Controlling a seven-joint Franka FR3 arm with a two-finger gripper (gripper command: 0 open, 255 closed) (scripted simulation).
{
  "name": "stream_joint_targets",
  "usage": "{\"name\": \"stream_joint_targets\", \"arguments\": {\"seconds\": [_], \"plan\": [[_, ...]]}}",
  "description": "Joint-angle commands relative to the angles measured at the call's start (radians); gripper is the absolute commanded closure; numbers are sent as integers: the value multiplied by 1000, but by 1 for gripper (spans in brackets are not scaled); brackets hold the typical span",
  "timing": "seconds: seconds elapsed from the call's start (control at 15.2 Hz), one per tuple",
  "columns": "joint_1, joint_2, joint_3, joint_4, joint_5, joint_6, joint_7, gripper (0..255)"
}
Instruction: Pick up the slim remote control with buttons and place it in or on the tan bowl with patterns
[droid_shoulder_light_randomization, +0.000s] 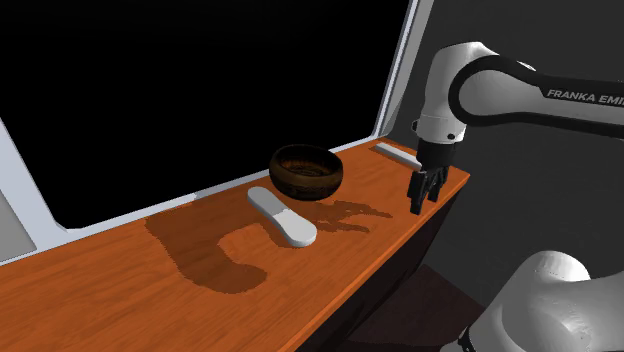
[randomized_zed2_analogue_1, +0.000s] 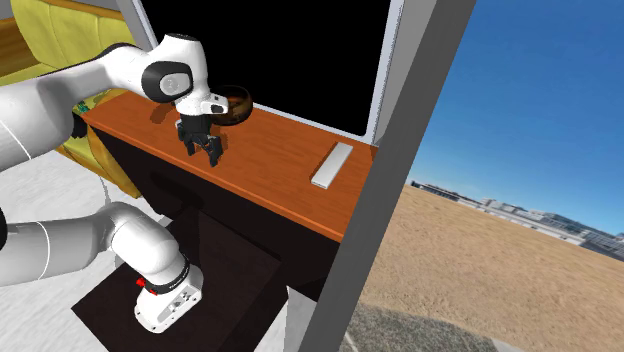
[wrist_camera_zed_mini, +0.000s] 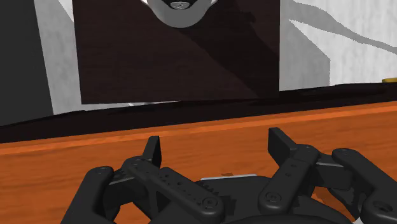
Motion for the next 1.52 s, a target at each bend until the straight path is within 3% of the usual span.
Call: {"name": "stream_joint_targets", "arguments": {"seconds": [0.0, 0.73, 1.45], "plan": [[0, 0, 0, 0, 0, 0, 0, 0], [-76, 254, -173, 148, -136, 174, -210, 0], [-121, 574, -319, 429, -139, 287, -417, 0]]}}
